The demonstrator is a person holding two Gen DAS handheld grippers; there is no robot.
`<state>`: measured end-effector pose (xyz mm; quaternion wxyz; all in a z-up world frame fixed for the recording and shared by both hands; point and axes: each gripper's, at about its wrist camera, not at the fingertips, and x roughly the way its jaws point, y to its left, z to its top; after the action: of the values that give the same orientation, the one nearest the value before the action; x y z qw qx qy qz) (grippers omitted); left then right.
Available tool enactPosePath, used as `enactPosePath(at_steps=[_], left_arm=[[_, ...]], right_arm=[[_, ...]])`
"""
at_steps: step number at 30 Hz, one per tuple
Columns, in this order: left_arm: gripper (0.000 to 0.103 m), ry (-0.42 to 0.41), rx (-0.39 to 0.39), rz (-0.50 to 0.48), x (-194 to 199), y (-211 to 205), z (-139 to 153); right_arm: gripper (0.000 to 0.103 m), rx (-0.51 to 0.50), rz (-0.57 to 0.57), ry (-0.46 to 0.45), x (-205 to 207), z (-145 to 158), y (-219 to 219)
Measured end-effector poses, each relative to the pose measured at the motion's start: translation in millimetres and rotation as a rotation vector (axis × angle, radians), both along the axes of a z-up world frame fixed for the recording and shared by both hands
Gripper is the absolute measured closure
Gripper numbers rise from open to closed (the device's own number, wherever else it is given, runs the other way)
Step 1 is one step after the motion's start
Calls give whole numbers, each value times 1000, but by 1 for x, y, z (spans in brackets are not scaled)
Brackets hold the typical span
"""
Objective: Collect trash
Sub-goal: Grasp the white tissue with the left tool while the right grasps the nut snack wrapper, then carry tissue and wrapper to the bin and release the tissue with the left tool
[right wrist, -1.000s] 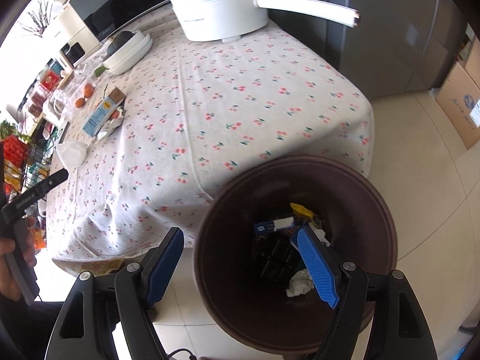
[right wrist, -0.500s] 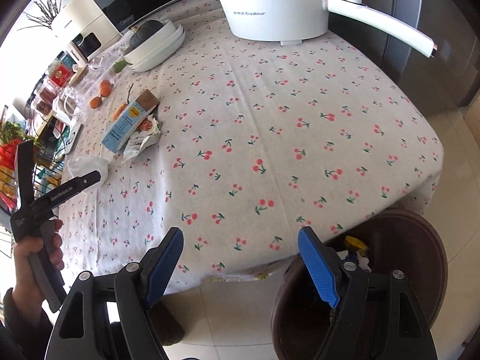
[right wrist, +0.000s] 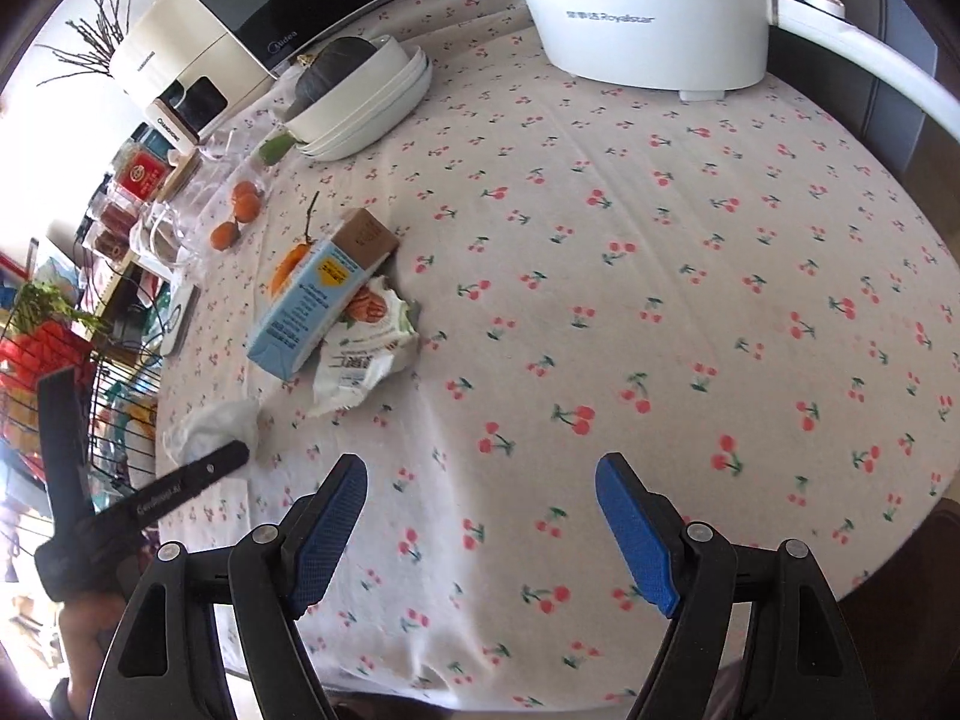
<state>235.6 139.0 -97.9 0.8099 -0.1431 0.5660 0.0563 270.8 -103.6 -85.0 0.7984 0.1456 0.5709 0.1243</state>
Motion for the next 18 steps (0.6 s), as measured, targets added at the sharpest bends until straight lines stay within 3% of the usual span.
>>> enactPosePath(at_steps=[9,13,17,18], left_arm=[[92,-38,40,-2,-17,24,17],[92,-42,53,-7,-21,28,18],[92,-40,56,-9,-22,30,18],[92,-41,52,-8,-23,30,19]], right_arm=[[23,-33,85,-42,39,-14,74],[25,-151,126,-69,48,-22,98],[39,-304,193,-121,47,-25,119],[50,-325,207,-131,45,-25,122]])
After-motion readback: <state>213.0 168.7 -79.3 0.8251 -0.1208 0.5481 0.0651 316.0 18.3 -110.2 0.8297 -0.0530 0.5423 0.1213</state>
